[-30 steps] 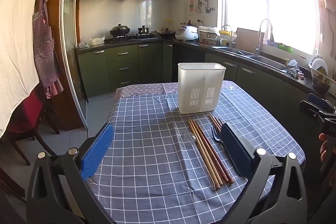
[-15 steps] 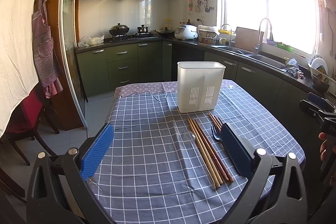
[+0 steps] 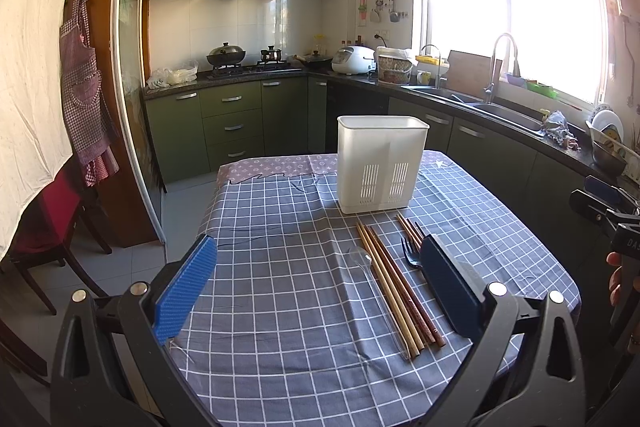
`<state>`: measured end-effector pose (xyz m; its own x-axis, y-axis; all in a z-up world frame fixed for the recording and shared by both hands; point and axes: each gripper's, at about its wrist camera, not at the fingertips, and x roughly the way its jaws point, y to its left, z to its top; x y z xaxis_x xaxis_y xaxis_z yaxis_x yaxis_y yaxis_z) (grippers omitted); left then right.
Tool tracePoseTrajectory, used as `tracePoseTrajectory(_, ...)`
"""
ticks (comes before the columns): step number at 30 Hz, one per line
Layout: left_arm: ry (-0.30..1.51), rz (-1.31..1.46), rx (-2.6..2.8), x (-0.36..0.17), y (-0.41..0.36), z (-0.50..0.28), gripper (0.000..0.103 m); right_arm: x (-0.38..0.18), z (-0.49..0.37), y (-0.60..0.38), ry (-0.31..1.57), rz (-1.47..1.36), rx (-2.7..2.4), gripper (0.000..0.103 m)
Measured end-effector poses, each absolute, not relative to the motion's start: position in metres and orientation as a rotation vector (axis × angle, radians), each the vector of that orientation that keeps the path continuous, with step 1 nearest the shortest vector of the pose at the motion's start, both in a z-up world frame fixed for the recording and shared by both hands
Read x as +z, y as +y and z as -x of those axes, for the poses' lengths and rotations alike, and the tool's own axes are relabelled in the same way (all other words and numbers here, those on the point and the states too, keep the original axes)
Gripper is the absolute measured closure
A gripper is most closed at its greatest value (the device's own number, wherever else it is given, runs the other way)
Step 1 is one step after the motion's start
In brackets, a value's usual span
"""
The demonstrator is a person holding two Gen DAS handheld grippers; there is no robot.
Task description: Organize utensils
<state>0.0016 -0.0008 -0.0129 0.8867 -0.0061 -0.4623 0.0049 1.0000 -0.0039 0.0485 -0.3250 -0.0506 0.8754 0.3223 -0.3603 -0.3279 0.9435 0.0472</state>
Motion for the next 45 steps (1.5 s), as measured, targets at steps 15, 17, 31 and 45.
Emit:
tracePoseTrajectory(15,0.483,0.003,-0.005,-0.0126,-0.0005,-0.0021,0.006,-0.0509,-0.049,-0.3243,0.375,0.015,0.34,0.004)
tracePoseTrajectory(17,0.483,0.003,-0.006,-0.013,-0.0006,-0.0022,0.006,-0.0509,-0.0492,-0.3242,0.377,0.014,0.341,0.004)
tracePoseTrajectory(31,0.485,0.003,-0.005,-0.015,-0.0004,-0.0022,0.006,-0.0517,-0.0505,-0.3255,0.379,0.014,0.341,0.004)
tracePoseTrajectory(45,0.486,0.003,-0.006,-0.0185,-0.0004,-0.0021,0.006,-0.0527,-0.0513,-0.3259,0.381,0.014,0.34,0.004)
